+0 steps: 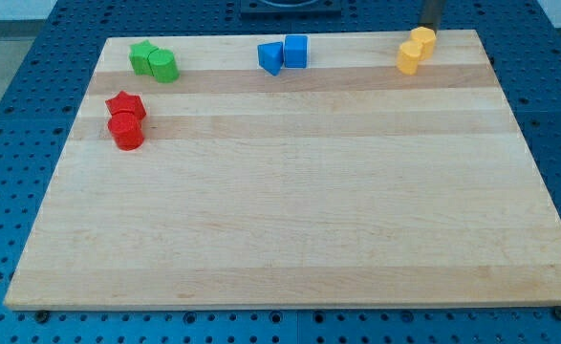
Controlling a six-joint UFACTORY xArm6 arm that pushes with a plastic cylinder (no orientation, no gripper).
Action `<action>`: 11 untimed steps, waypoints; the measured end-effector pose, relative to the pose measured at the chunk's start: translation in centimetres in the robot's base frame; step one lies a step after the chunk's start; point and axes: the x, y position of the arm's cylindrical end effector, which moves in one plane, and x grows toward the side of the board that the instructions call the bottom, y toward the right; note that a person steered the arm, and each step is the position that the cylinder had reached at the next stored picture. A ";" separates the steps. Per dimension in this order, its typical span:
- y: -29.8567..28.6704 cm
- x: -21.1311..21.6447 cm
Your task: Push the yellow blocks towards bottom
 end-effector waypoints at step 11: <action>-3.1 6.6</action>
